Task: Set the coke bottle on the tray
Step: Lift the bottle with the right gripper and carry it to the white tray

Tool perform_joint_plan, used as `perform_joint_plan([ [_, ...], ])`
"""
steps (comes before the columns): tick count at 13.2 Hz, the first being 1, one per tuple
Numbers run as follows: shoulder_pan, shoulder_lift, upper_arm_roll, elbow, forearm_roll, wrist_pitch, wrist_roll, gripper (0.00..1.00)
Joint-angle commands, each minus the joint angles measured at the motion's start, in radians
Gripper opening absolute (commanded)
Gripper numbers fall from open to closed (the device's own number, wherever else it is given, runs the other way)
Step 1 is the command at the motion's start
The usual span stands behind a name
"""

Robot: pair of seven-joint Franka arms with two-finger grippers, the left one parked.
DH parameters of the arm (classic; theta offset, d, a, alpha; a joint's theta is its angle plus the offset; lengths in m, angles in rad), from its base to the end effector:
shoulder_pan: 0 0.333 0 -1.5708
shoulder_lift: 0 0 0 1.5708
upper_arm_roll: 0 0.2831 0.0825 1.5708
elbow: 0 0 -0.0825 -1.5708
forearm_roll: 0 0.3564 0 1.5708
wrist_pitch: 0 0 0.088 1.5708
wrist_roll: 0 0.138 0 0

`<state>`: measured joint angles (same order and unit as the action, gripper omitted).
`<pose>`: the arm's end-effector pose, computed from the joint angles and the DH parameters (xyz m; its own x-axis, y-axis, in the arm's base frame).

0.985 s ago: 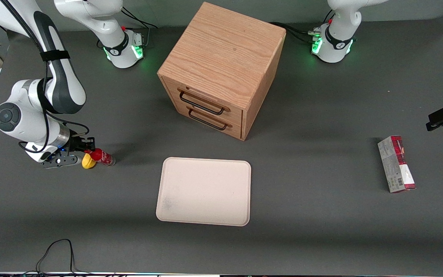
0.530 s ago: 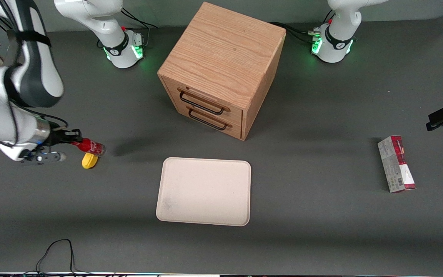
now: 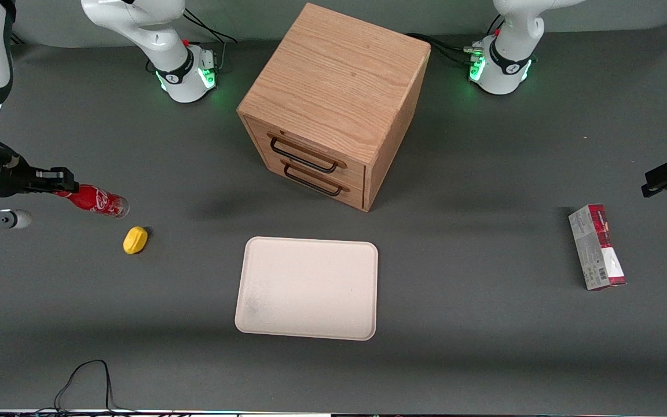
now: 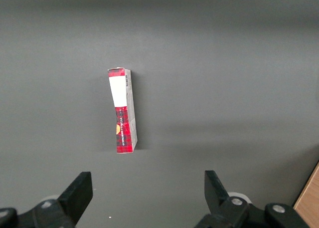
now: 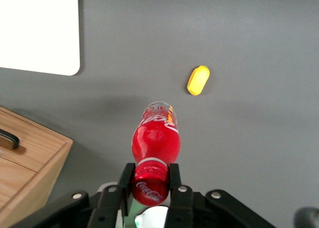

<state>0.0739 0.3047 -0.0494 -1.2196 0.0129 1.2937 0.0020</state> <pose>0.5695 0.0201 0.5230 0.9733 0.0242 -0.2282 0.0254 -0.9997 0.0024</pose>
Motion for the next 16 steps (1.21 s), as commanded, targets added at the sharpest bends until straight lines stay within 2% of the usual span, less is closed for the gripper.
perform_joint_plan([
  [1, 0.006, 0.155, 0.058, 0.202, 0.022, -0.047, 0.137, 0.0],
  [3, 0.006, 0.262, 0.126, 0.313, 0.022, -0.034, 0.261, 0.0],
  [5, 0.029, 0.315, 0.184, 0.325, 0.019, 0.051, 0.376, 0.0],
  [9, 0.153, 0.459, 0.174, 0.328, 0.012, 0.312, 0.602, 0.0],
  [13, 0.194, 0.557, 0.172, 0.327, -0.01, 0.496, 0.742, 0.0],
  [15, 0.213, 0.596, 0.174, 0.327, -0.082, 0.507, 0.747, 0.0],
  [16, 0.218, 0.606, 0.174, 0.327, -0.097, 0.515, 0.747, 0.0],
])
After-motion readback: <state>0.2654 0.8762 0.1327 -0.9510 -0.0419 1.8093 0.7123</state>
